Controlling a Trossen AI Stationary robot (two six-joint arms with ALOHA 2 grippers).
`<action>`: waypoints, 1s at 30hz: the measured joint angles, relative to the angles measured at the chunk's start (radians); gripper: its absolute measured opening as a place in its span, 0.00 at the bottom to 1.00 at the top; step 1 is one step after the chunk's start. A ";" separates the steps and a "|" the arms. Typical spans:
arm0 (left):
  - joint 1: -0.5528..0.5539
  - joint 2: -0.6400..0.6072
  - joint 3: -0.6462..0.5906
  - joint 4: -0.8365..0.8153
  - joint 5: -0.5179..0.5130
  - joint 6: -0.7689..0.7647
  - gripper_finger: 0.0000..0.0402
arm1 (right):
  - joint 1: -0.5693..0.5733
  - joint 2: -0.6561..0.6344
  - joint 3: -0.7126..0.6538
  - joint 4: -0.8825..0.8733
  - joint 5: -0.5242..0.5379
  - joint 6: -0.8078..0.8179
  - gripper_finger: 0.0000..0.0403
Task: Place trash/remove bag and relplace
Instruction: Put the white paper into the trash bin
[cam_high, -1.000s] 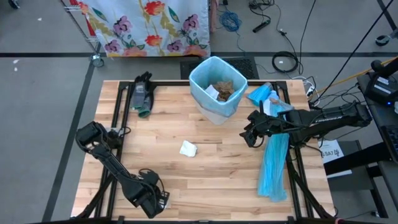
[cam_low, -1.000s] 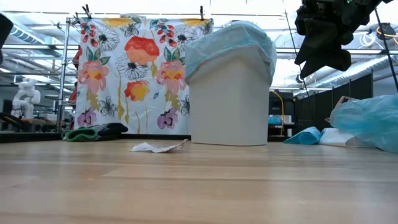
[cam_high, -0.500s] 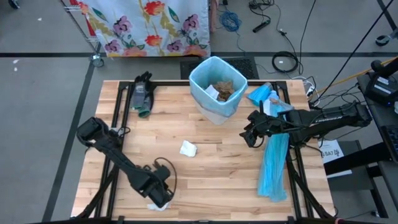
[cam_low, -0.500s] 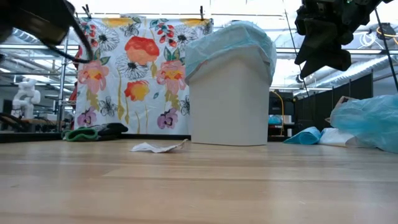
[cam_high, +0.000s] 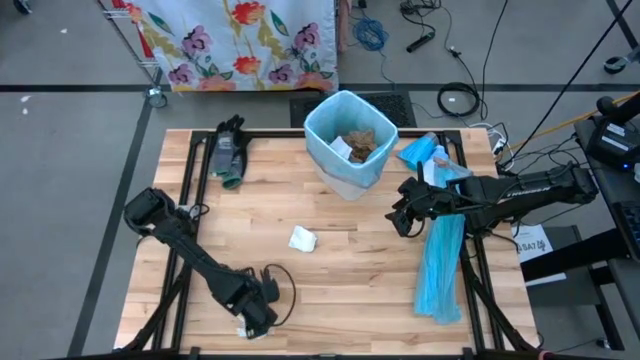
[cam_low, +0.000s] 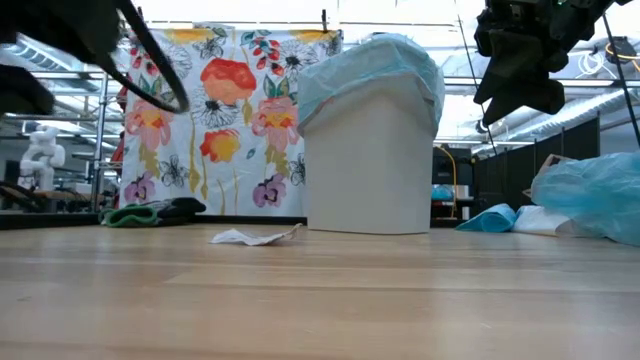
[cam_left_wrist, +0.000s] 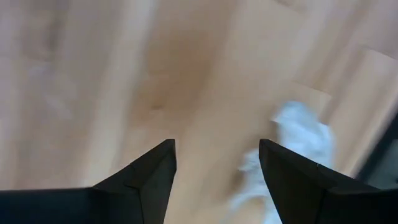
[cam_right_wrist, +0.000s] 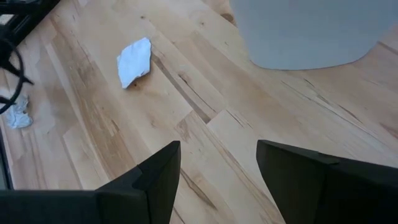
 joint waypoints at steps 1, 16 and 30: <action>-0.010 0.000 0.000 0.020 0.001 0.000 0.57 | 0.000 0.000 0.000 0.000 0.000 0.000 0.50; -0.152 0.013 -0.007 0.064 -0.069 -0.029 0.57 | 0.000 0.000 0.000 0.000 0.000 0.000 0.50; -0.159 0.127 -0.006 0.128 -0.073 0.023 0.57 | 0.000 0.000 0.000 0.000 0.000 0.000 0.50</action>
